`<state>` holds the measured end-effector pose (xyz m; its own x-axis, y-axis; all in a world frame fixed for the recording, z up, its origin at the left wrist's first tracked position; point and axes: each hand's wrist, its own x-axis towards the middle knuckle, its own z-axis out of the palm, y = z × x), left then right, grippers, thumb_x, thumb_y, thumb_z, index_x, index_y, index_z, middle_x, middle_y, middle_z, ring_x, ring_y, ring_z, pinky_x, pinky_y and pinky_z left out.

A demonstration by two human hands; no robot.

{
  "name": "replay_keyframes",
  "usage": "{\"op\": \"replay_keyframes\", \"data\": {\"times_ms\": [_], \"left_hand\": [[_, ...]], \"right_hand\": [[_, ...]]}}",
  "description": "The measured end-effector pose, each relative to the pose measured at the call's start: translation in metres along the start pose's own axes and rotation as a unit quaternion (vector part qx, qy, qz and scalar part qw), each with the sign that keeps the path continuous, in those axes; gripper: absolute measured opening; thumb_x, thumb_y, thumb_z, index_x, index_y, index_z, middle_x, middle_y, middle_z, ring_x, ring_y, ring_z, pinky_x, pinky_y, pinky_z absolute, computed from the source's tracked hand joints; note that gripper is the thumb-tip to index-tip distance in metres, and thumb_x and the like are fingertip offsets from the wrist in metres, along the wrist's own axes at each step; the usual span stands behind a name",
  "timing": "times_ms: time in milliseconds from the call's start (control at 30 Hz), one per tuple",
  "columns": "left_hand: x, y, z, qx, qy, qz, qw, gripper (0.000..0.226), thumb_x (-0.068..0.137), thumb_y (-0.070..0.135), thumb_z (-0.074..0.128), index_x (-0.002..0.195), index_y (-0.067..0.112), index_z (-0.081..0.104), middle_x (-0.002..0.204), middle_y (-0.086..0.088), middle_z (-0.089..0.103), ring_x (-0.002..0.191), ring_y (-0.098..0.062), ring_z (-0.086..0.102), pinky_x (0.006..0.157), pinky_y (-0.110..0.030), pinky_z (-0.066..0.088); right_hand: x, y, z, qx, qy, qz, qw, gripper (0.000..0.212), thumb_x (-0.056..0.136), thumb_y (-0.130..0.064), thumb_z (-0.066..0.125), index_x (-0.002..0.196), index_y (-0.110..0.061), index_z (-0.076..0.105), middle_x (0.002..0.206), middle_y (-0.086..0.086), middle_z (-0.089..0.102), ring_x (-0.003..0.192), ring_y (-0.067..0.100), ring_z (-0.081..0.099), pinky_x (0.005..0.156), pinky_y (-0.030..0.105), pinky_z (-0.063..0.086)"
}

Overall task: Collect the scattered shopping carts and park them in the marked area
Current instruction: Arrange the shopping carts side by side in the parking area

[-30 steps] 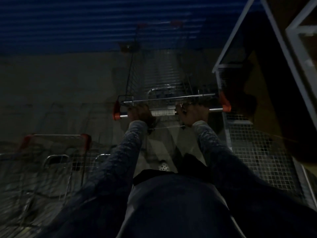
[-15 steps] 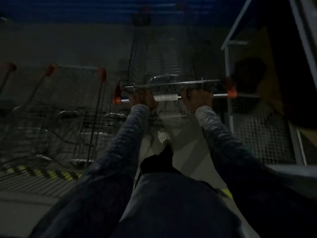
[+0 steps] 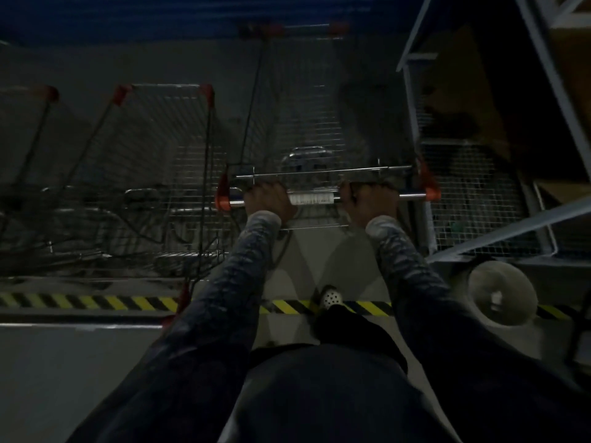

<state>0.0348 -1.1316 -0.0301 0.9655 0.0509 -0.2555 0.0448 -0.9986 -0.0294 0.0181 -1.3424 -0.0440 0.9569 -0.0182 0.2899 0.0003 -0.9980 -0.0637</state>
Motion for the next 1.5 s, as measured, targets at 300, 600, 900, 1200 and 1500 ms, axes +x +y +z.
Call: {"op": "replay_keyframes", "data": {"times_ms": [300,600,900,1200,1500], "left_hand": [[-0.102,-0.034,0.015,0.006,0.002,0.021,1.000,0.052,0.075,0.052,0.072,0.109,0.014,0.068,0.113,-0.010,0.069,0.105,-0.030,0.066,0.084,-0.036,0.048],[-0.169,-0.050,0.035,0.030,0.007,0.056,0.998,0.051,0.078,0.053,0.069,0.111,0.014,0.068,0.114,-0.013,0.068,0.105,-0.032,0.065,0.088,-0.038,0.047],[-0.195,-0.051,0.036,0.005,0.003,0.077,0.997,0.047,0.080,0.052,0.069,0.108,0.015,0.069,0.113,-0.010,0.068,0.105,-0.029,0.066,0.083,-0.036,0.049],[-0.197,-0.059,0.035,-0.006,-0.002,0.112,0.994,0.042,0.082,0.048,0.066,0.109,0.016,0.068,0.110,-0.009,0.069,0.105,-0.031,0.065,0.083,-0.037,0.049],[-0.193,-0.109,0.039,0.034,0.138,0.223,0.965,0.053,0.072,0.044,0.060,0.118,0.018,0.067,0.134,-0.015,0.057,0.132,-0.039,0.043,0.106,-0.060,0.033]], "right_hand": [[-0.112,-0.034,-0.028,-0.017,0.048,0.031,0.998,0.044,0.091,-0.040,0.050,0.067,-0.011,0.073,0.056,0.013,0.065,0.049,0.035,0.063,0.061,0.033,0.050],[-0.184,-0.048,-0.046,-0.033,0.092,0.057,0.994,0.046,0.088,-0.041,0.049,0.060,-0.011,0.070,0.048,0.010,0.060,0.040,0.032,0.058,0.050,0.026,0.045],[-0.204,-0.050,-0.056,-0.006,0.089,0.085,0.992,0.048,0.089,-0.038,0.052,0.057,-0.007,0.069,0.049,0.014,0.061,0.041,0.033,0.060,0.054,0.030,0.049],[-0.207,-0.054,-0.059,-0.020,0.081,0.089,0.992,0.043,0.090,-0.031,0.059,0.058,-0.006,0.070,0.050,0.014,0.062,0.047,0.033,0.061,0.058,0.031,0.050],[-0.209,-0.056,-0.058,-0.039,0.090,0.103,0.990,0.037,0.089,-0.027,0.058,0.059,-0.007,0.070,0.056,0.014,0.065,0.052,0.031,0.062,0.075,0.034,0.047]]}}
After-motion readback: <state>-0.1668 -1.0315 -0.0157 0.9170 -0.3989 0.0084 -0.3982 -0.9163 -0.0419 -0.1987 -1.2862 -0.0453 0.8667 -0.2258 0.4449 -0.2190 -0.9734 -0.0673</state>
